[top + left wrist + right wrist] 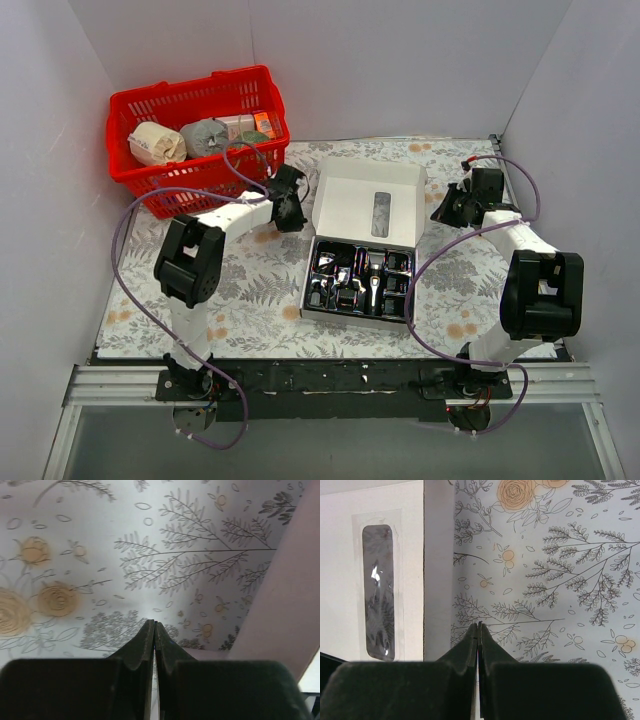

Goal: Sort the hair-cutting tools

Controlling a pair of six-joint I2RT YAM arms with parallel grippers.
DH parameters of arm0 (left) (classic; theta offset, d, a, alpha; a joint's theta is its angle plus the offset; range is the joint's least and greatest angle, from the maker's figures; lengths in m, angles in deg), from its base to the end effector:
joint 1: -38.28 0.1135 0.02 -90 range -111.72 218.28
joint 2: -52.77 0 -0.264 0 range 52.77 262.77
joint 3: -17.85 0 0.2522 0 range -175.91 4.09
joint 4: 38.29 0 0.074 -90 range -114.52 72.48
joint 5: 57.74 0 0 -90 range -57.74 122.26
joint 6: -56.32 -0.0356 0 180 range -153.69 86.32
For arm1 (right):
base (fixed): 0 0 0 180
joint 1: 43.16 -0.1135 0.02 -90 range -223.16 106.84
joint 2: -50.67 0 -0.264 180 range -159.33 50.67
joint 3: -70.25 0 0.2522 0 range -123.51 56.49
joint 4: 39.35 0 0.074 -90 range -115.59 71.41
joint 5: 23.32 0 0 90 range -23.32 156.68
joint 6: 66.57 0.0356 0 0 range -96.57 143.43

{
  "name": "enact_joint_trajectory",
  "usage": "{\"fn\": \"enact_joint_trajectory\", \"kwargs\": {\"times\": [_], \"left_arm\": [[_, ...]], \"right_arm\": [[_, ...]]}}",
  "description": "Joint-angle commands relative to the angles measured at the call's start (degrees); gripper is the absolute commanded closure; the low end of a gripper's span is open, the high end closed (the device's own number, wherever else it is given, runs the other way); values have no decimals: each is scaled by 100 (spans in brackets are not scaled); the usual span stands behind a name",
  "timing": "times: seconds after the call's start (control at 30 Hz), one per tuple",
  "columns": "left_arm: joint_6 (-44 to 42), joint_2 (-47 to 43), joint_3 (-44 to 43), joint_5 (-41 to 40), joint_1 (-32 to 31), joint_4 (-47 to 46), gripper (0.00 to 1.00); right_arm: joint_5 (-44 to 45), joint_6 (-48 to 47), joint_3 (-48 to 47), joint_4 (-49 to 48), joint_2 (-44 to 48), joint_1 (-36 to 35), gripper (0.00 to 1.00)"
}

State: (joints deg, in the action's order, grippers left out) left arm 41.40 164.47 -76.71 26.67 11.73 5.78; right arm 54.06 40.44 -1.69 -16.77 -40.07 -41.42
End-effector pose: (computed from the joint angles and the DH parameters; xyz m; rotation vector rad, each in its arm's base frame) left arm 0.3695 -0.1807 0.1886 -1.1463 2.4601 -0.4562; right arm 0.3438 -0.0027 0.2243 0.2613 2.2878 0.3901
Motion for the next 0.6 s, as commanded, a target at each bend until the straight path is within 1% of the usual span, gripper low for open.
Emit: {"fn": "enact_joint_trajectory", "kwargs": {"times": [0.0,0.27,0.4,0.57], "left_arm": [[278,203,-419,-267,-35,-182,100],[401,493,-797,-716,-44,-341,100],[463,441,-649,-813,-44,-682,100],[656,449,-403,-725,-53,-1157,100]], "right_arm": [[-65,56,34,-223,39,2,99],[-91,170,78,-398,-339,2,99],[-258,293,157,-758,-584,2,99],[-618,408,69,-1145,-954,2,99]]}}
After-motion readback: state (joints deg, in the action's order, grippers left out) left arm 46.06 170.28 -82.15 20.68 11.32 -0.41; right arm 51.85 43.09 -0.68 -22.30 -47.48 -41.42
